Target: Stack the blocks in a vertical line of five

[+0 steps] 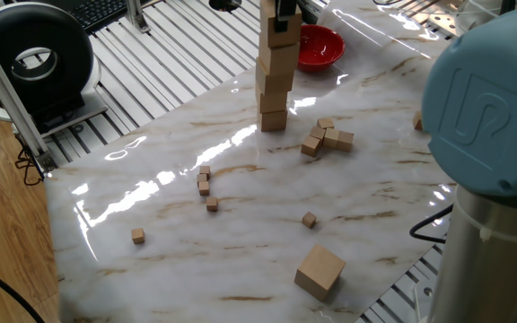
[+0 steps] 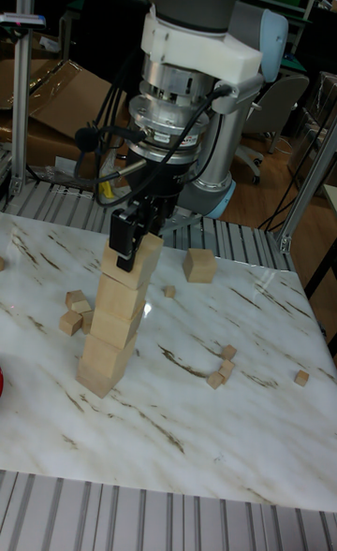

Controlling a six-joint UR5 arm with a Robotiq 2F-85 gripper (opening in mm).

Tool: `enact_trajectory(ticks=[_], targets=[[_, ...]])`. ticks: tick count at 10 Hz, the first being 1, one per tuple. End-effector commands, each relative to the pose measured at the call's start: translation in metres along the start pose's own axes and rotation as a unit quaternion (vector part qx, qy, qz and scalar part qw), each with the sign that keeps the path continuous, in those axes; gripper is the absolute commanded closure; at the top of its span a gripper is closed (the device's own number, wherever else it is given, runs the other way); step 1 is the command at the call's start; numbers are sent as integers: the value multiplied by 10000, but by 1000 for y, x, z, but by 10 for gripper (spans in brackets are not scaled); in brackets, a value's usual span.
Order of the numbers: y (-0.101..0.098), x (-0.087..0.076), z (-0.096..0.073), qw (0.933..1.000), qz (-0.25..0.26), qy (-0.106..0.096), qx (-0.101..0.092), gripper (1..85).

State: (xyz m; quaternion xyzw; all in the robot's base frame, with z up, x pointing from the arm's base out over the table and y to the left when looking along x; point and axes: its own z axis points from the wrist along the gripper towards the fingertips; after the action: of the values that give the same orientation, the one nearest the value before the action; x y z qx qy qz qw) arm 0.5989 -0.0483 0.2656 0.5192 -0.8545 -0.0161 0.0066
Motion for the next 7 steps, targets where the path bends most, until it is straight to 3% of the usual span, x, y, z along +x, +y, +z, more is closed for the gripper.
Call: enact_trajectory(ticks=[1,4,7], targets=[[2,-5,-1,9999,-61,-78,-31,360],[1,-4,-1,9999,-138,-74,-20,290],[3,-7,-1,9998,-139,-119,-51,273]])
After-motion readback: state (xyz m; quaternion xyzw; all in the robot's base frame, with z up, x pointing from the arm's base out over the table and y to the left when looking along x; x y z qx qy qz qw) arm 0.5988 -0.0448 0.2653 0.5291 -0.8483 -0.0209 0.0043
